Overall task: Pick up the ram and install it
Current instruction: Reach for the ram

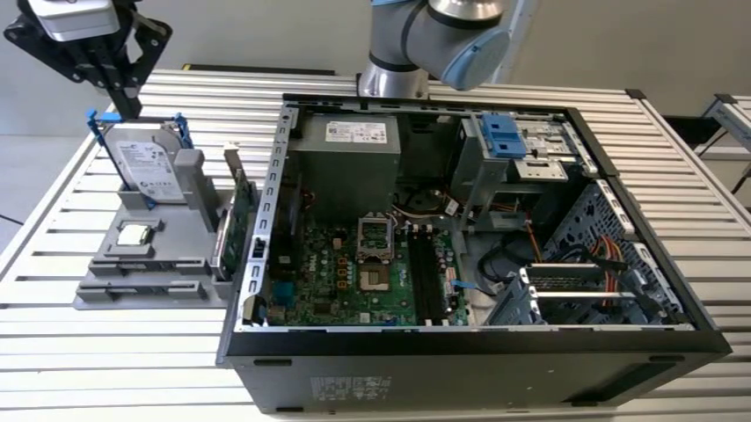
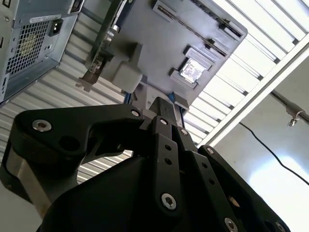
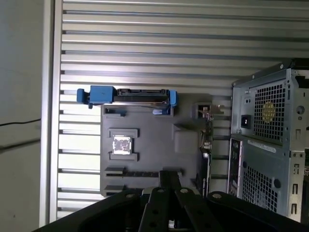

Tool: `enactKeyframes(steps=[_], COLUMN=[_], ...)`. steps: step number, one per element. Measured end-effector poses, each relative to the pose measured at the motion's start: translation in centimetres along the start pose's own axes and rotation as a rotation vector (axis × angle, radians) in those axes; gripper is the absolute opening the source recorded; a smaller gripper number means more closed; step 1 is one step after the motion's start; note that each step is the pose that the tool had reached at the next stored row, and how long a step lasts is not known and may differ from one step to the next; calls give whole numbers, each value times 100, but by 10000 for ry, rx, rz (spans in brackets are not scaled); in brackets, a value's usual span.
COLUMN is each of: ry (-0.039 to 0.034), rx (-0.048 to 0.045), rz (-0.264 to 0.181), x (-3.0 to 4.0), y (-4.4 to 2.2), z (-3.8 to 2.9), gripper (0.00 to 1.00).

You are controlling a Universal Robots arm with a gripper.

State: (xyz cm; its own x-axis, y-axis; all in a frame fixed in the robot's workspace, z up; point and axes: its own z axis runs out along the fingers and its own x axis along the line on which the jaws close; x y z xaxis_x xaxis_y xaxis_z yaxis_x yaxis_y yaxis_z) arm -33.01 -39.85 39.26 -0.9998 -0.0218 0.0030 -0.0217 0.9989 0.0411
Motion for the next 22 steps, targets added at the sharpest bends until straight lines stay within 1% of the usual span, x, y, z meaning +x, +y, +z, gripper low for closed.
enactKeyframes(steps=[22], ry=[0], rx=[0], rz=[0], x=[210], y=[5], z=[1], gripper=[0])
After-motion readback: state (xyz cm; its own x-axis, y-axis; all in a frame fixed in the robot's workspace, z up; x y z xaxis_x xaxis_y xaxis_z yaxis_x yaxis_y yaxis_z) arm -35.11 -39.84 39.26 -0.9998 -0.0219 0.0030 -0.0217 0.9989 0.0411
